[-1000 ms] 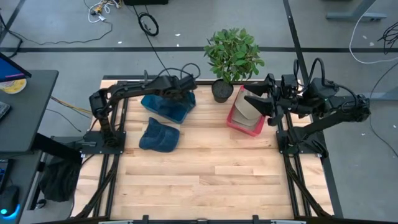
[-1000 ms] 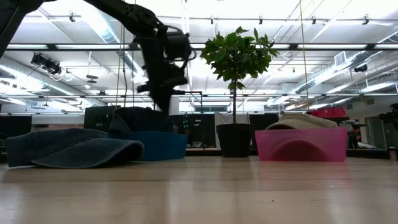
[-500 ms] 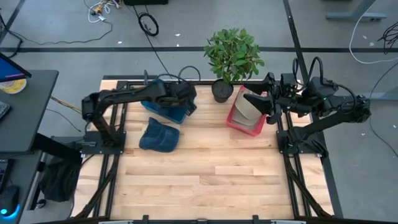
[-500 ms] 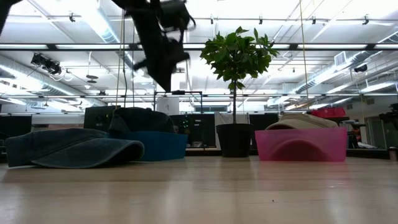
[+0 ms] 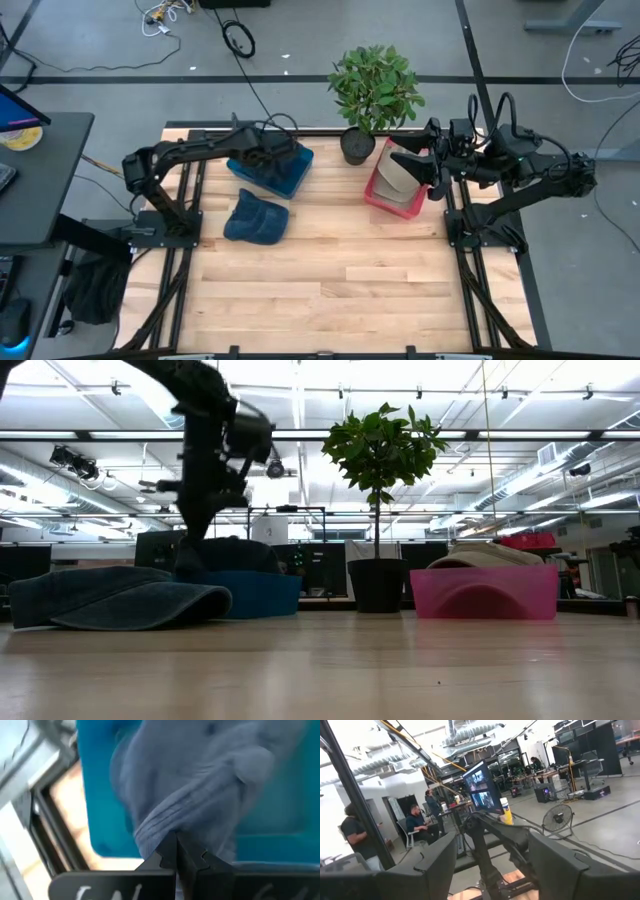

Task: Pick & Place hat
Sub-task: Put the right blue cap into the blue bin

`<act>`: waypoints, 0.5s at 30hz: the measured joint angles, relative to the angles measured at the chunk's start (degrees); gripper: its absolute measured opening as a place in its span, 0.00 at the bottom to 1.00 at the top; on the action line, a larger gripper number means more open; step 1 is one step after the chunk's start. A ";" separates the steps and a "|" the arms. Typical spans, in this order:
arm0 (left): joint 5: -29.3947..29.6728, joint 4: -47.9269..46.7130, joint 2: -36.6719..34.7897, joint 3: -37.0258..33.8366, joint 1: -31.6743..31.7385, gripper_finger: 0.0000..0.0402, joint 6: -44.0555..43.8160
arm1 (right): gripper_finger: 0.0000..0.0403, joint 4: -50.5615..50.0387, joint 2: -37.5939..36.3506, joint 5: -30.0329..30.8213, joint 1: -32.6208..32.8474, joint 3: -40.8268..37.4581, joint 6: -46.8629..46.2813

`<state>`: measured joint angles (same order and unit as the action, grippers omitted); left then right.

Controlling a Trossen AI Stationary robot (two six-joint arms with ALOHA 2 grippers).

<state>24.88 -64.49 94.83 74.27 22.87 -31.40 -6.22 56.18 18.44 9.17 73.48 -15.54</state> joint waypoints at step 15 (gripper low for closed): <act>-8.04 22.87 0.00 -5.32 -3.35 0.01 -7.67 | 0.62 -0.80 0.00 0.04 0.02 -0.01 -0.06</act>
<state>16.84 -41.63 94.83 68.95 19.52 -39.07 -7.02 56.18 18.48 9.19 73.47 -15.59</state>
